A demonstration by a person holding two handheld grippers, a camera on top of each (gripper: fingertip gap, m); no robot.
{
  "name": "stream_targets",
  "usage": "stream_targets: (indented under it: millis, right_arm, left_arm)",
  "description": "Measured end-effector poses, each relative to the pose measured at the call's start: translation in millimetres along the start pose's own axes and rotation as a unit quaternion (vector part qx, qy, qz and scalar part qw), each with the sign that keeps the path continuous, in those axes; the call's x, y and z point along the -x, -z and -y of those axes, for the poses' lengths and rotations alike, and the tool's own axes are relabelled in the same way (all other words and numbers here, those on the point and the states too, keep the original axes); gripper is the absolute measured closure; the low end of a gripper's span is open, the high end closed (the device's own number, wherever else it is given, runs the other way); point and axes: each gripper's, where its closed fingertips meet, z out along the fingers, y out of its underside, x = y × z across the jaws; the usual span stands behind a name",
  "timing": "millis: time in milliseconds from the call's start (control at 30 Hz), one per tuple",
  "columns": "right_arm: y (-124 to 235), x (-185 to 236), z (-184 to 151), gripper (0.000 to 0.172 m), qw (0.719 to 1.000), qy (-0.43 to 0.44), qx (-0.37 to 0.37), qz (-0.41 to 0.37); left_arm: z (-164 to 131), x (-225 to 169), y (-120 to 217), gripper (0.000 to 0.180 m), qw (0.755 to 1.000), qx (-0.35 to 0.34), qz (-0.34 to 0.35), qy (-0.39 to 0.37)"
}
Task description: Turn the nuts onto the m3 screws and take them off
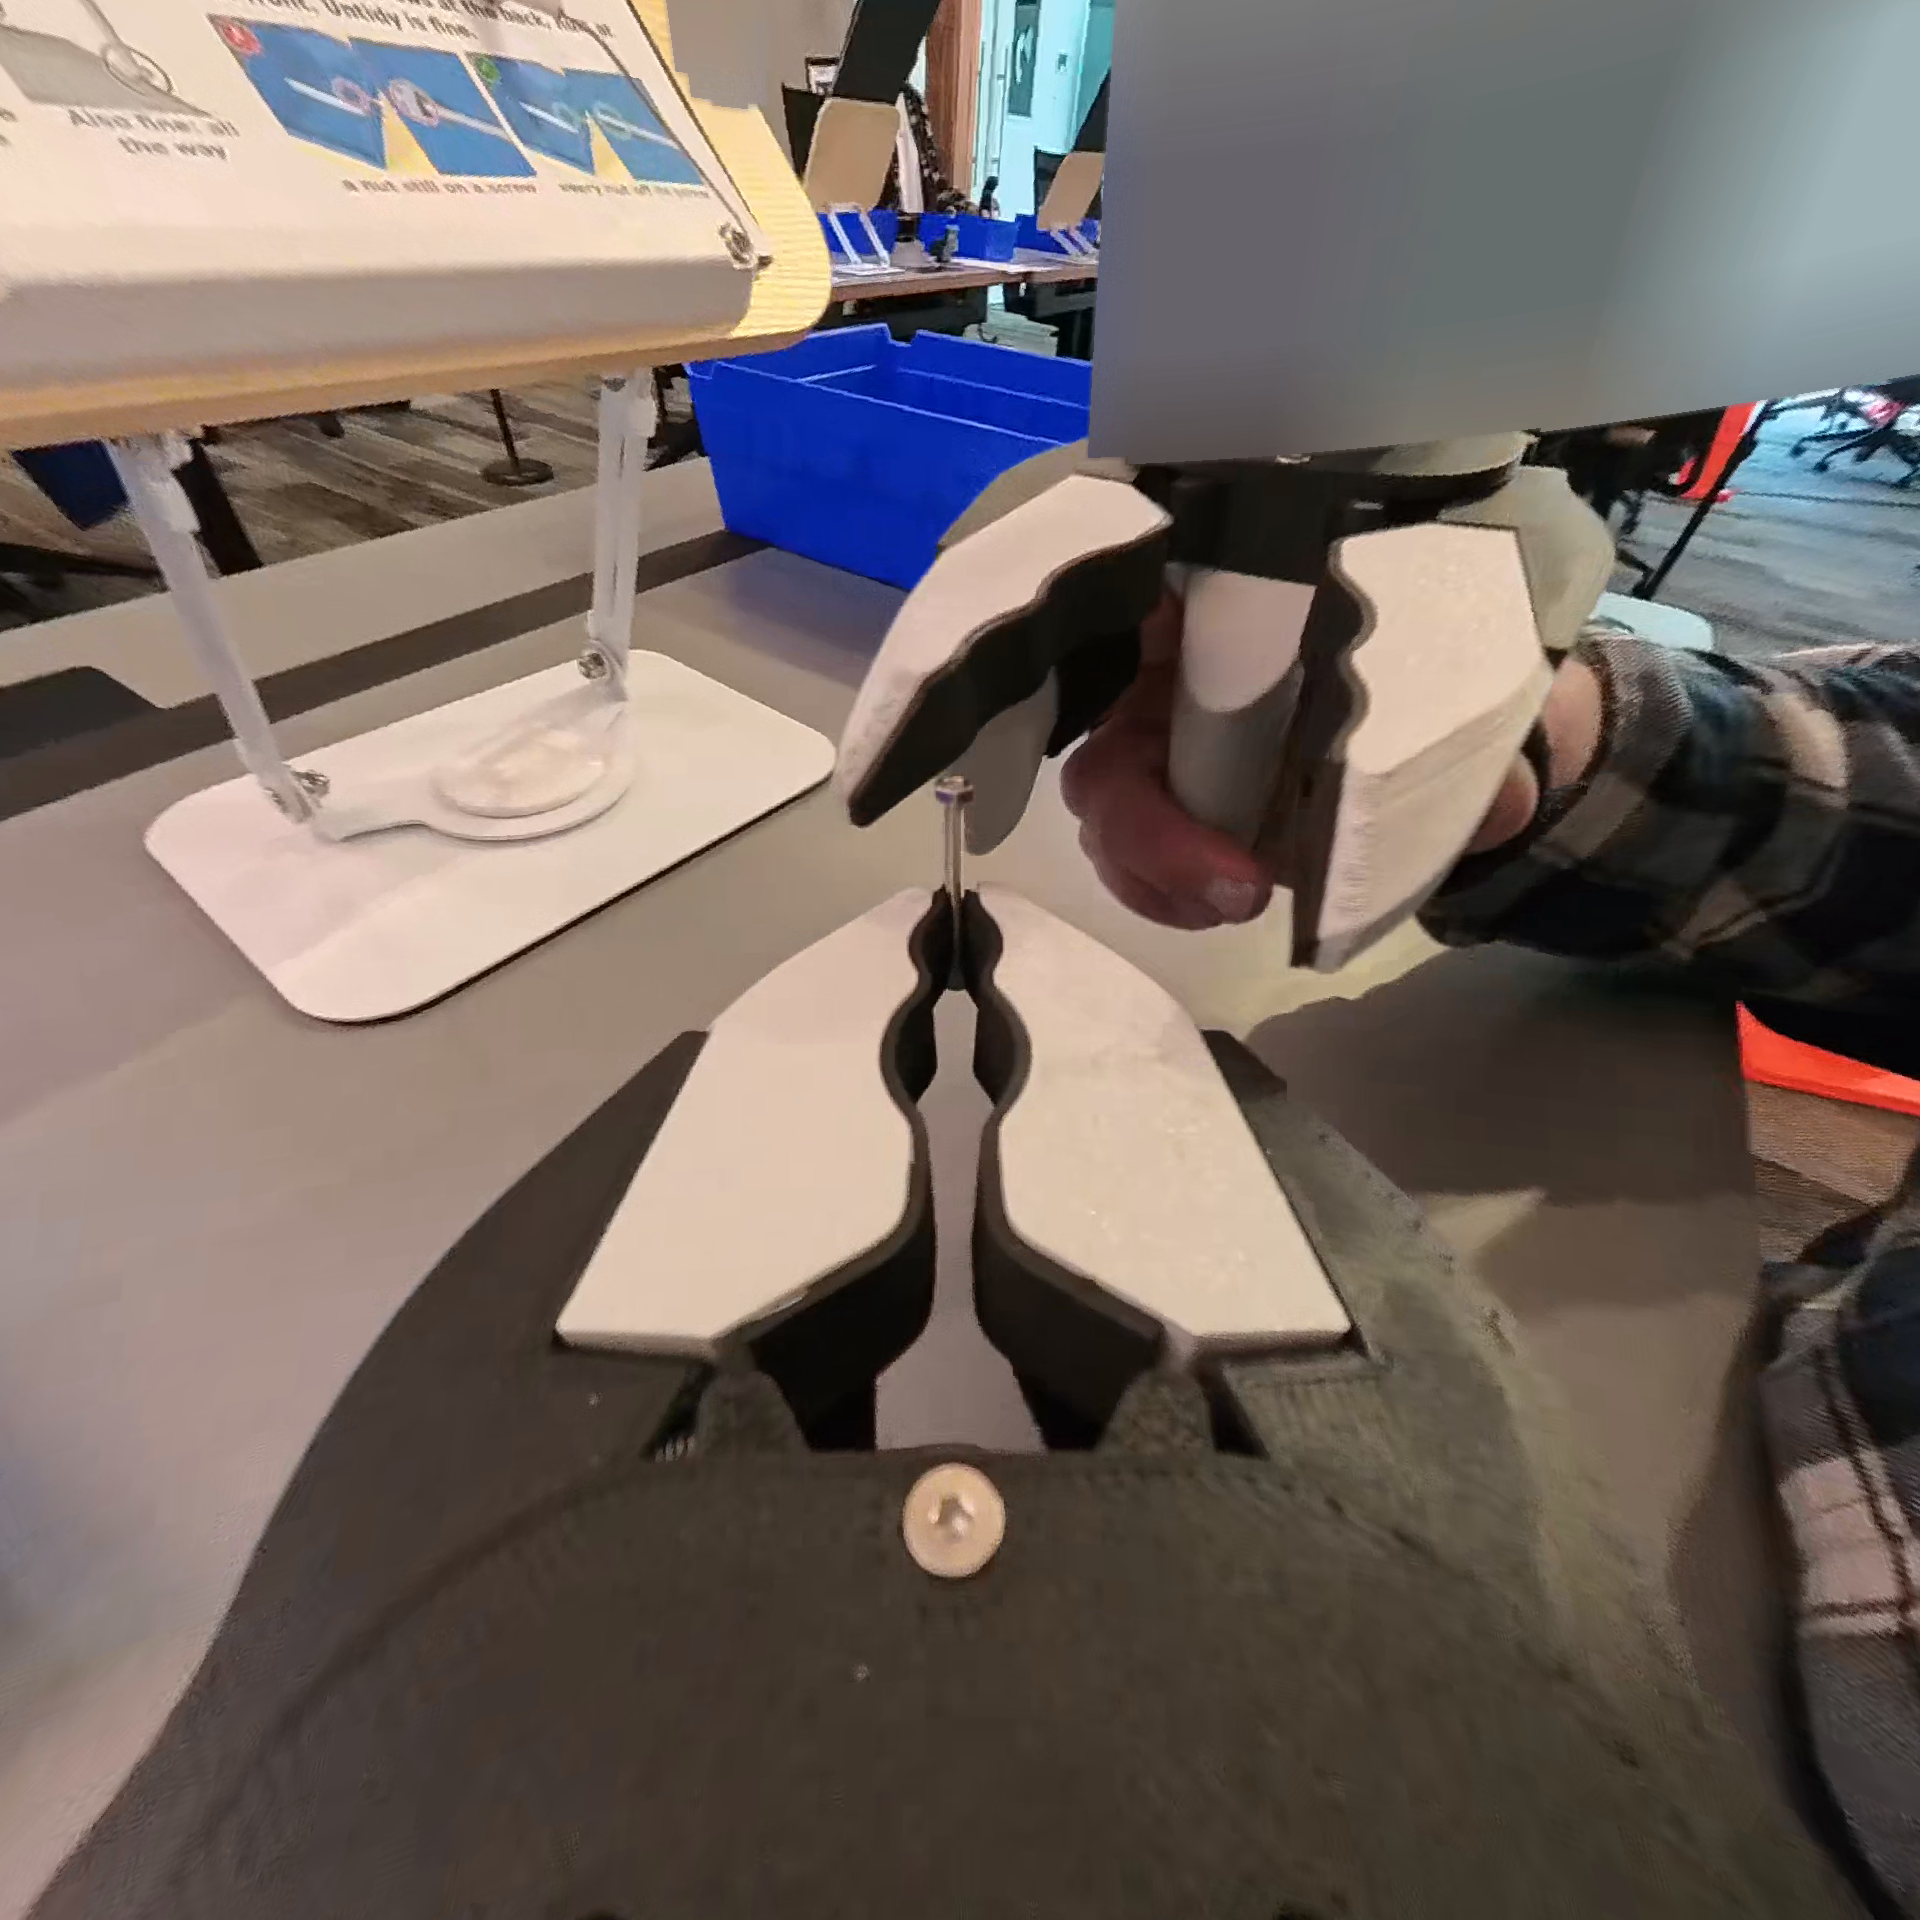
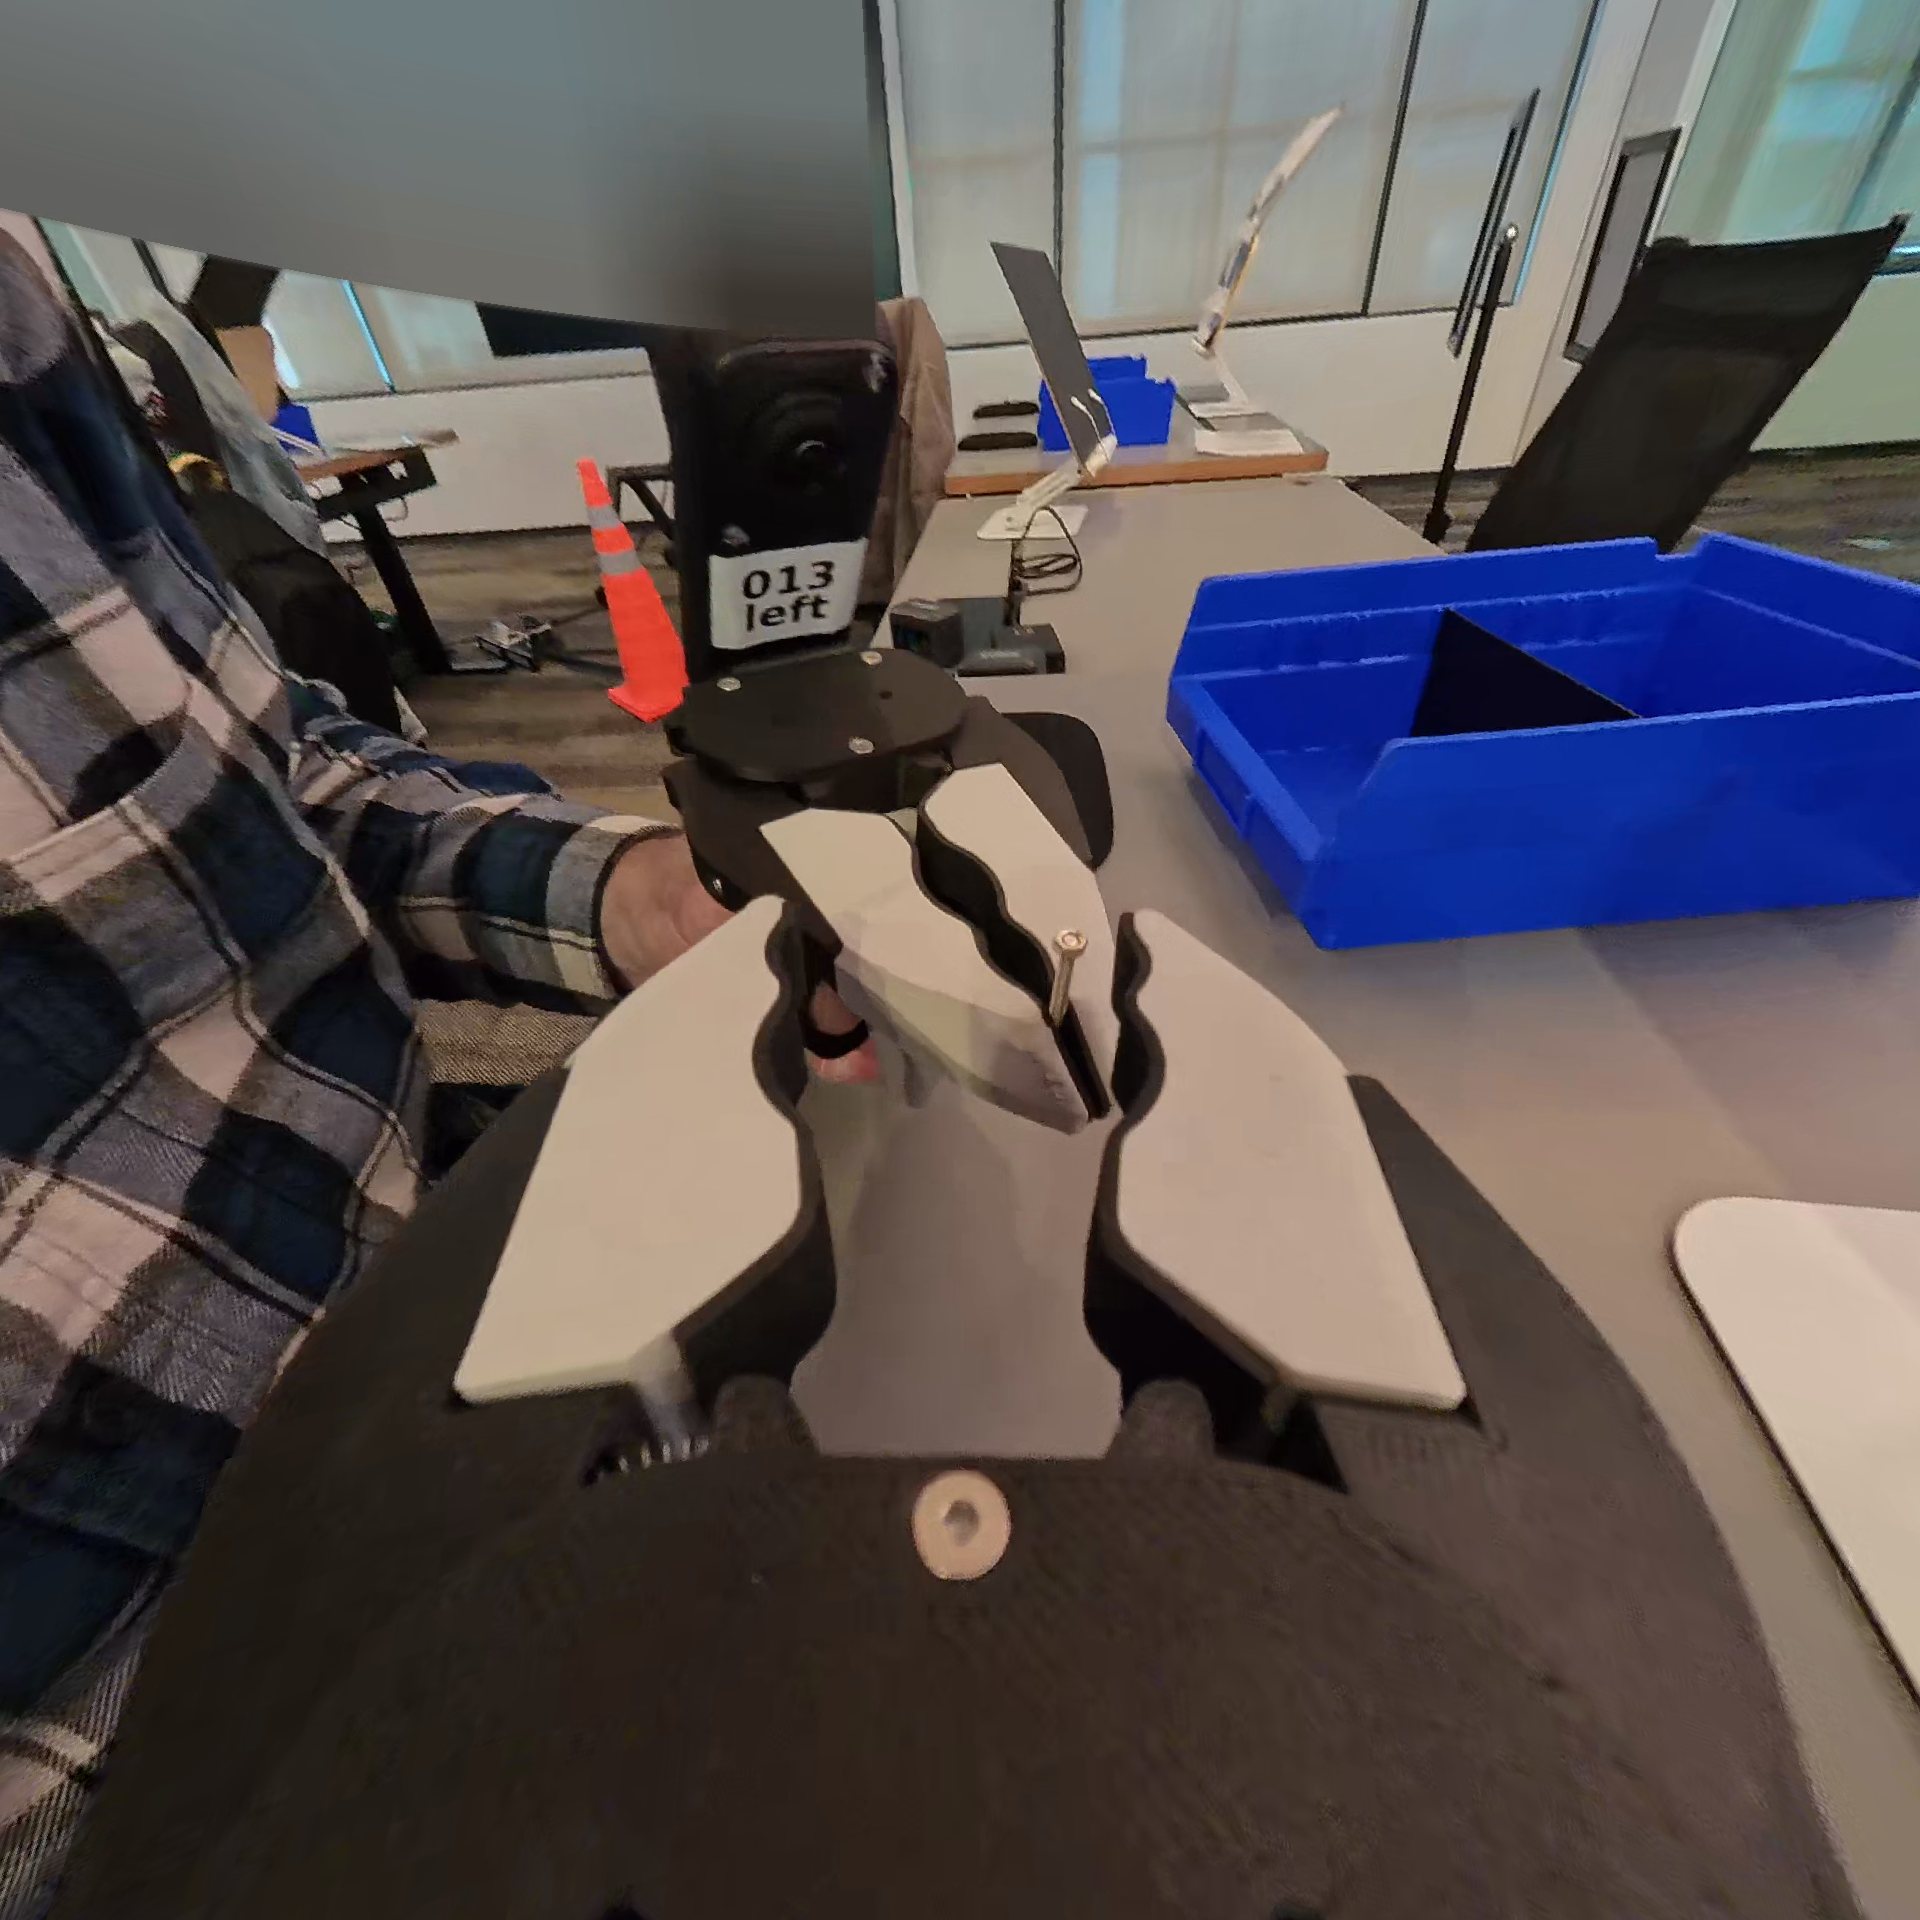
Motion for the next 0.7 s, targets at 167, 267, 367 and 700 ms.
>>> stream_targets:
  millis: [167, 267, 367, 700]
  right_arm:
    - [-1.5, 4.2, 0.0, 0.112, 1.0, -0.011, -0.012, 0.017]
    - [-0.8, 4.1, -1.4, 0.113, 0.999, -0.018, -0.017, 0.021]
    - [0.5, 4.8, -1.7, 0.114, 0.999, -0.022, -0.021, 0.025]
    - [5.4, 5.3, -3.5, 0.115, 0.999, -0.022, -0.019, 0.022]
  left_arm:
    - [-0.4, -5.0, -1.7, 0.179, 0.999, -0.003, -0.027, 0.026]
    - [0.1, -4.9, -1.0, 0.179, 0.999, -0.006, -0.031, 0.034]
    - [0.0, -4.4, -0.4, 0.179, 0.999, -0.007, -0.033, 0.037]
    - [1.5, -3.8, 0.5, 0.179, 0.998, -0.014, -0.035, 0.05]
